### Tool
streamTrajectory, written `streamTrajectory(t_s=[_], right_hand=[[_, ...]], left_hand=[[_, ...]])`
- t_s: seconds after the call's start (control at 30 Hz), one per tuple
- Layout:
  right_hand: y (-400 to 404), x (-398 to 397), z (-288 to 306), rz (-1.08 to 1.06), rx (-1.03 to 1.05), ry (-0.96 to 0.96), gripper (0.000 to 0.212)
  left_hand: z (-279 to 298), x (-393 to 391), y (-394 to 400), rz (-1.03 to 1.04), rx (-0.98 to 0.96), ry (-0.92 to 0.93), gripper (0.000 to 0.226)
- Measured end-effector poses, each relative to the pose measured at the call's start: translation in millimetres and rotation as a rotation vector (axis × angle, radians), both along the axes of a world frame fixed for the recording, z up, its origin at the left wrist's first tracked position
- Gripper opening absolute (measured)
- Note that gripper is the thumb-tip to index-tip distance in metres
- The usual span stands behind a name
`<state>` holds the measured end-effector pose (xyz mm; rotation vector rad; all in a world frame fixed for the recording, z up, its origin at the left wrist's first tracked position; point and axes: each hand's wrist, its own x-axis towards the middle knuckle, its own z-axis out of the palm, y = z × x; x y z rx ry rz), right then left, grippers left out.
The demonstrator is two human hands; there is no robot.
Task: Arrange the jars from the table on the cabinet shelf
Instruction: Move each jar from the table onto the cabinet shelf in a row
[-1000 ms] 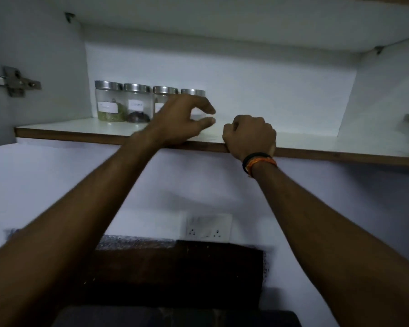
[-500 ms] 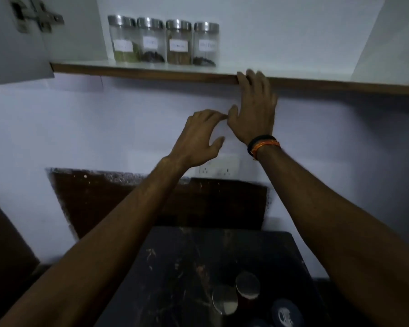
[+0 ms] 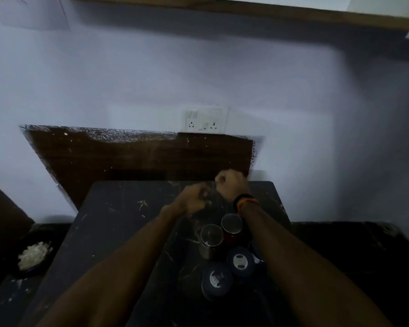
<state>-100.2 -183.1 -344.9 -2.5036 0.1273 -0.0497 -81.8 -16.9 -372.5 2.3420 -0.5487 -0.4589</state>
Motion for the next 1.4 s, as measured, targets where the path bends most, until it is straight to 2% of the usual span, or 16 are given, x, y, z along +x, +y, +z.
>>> streamTrajectory(t_s=[0.1, 0.23, 0.37, 0.5, 0.67, 0.73, 0.87, 1.0, 1.1, 1.2, 1.3, 1.4], right_hand=[[-3, -24, -40, 0.012, -0.044, 0.118, 0.012], [-3, -49, -76, 0.086, -0.119, 0.227, 0.036], [3, -63, -101, 0.156, -0.251, 0.29, 0.053], [13, -73, -118, 0.168, -0.252, 0.368, 0.053], [16, -80, -134, 0.162, -0.299, 0.356, 0.087], [19, -79, -139, 0.154, -0.309, 0.359, 0.094], [29, -77, -144, 0.138, -0.34, 0.375, 0.094], [35, -77, -143, 0.132, -0.388, 0.325, 0.076], [35, -75, -139, 0.152, -0.317, 0.296, 0.064], [34, -67, -129, 0.167, -0.252, 0.283, 0.063], [30, -54, -110, 0.179, -0.134, 0.299, 0.074], [28, -48, -81, 0.25, 0.016, 0.316, 0.09]], left_hand=[[-37, -19, 1, 0.04, 0.001, 0.099, 0.041], [-71, -41, 2, 0.164, -0.062, 0.254, 0.038], [-89, -60, 1, 0.221, -0.105, 0.284, 0.035], [-103, -72, 0, 0.259, -0.211, 0.35, 0.031], [-110, -77, 0, 0.33, -0.299, 0.405, 0.036], [-110, -77, 0, 0.35, -0.336, 0.431, 0.035], [-110, -82, 0, 0.4, -0.412, 0.474, 0.035], [-113, -87, 4, 0.476, -0.46, 0.489, 0.033], [-114, -88, 12, 0.553, -0.507, 0.529, 0.032], [-108, -91, 20, 0.701, -0.655, 0.54, 0.023], [-101, -94, 33, 0.806, -0.821, 0.573, 0.021], [-96, -98, 43, 0.802, -0.974, 0.702, 0.027]])
